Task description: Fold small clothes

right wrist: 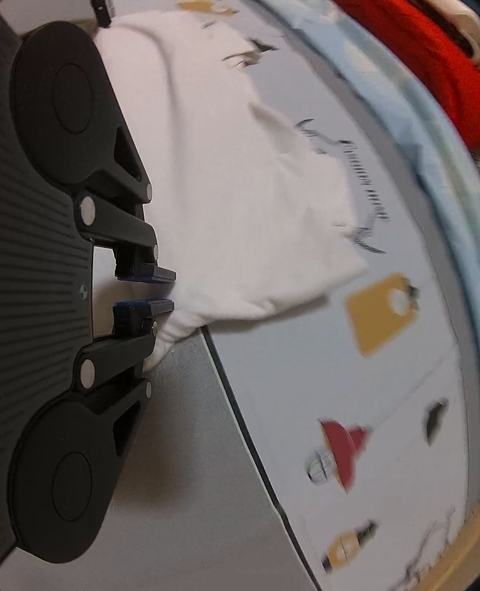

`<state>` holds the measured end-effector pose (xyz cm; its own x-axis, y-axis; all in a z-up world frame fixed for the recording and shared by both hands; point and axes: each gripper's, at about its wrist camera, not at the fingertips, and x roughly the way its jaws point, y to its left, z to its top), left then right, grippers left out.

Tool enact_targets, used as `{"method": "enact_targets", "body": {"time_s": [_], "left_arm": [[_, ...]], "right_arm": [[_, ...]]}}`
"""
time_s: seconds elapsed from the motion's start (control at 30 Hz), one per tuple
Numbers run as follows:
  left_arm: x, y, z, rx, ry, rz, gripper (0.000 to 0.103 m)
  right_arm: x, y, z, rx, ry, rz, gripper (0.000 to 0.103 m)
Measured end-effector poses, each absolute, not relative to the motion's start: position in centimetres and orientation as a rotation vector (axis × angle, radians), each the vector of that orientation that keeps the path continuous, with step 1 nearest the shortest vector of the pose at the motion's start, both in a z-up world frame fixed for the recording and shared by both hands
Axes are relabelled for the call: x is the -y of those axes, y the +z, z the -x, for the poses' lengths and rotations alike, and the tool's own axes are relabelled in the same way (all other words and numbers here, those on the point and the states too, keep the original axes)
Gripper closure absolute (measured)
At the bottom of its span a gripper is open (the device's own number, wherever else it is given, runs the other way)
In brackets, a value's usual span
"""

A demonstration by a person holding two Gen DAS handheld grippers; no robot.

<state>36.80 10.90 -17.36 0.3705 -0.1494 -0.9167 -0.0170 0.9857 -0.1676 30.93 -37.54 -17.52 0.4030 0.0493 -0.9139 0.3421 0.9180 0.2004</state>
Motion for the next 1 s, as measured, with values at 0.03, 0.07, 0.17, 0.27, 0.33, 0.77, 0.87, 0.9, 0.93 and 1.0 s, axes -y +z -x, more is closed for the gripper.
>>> {"method": "enact_targets", "body": {"time_s": [0.03, 0.07, 0.17, 0.27, 0.33, 0.77, 0.87, 0.9, 0.93, 1.0], "left_arm": [[-10.9, -16.7, -36.2, -1.161, -0.097, 0.172, 0.092], [-10.8, -16.0, -35.3, -1.135, -0.102, 0.183, 0.092], [-9.5, -13.2, -33.0, -1.069, -0.122, 0.169, 0.089], [-8.3, -9.4, -30.0, -0.972, -0.106, 0.061, 0.087], [-7.4, -7.0, -27.3, -0.918, -0.107, 0.013, 0.073], [-4.3, 0.6, -9.5, -0.818, -0.085, -0.081, 0.061], [-4.0, 1.0, -6.7, -0.802, -0.089, -0.086, 0.061], [-4.0, 1.0, -6.0, -0.8, -0.088, -0.086, 0.061], [-4.0, 0.9, -5.3, -0.799, -0.088, -0.085, 0.061], [-4.4, 0.4, -4.3, -0.787, -0.102, -0.081, 0.061]], "right_arm": [[37.6, -15.8, -30.2, -1.094, -0.218, -0.37, 0.092], [37.7, -13.8, -29.3, -1.038, -0.216, -0.372, 0.091], [37.5, -8.5, -26.5, -0.902, -0.159, -0.425, 0.088], [37.1, -4.2, -22.6, -0.794, -0.101, -0.43, 0.074], [36.5, -2.2, -19.6, -0.742, -0.068, -0.4, 0.069], [36.7, -2.3, -1.9, -0.69, -0.077, -0.41, 0.063], [37.1, -2.8, 0.3, -0.663, -0.09, -0.398, 0.063], [37.1, -2.9, 0.8, -0.658, -0.094, -0.384, 0.063], [37.2, -3.3, 1.3, -0.655, -0.093, -0.372, 0.063], [37.4, -4.5, 2.2, -0.649, -0.095, -0.337, 0.063]]}}
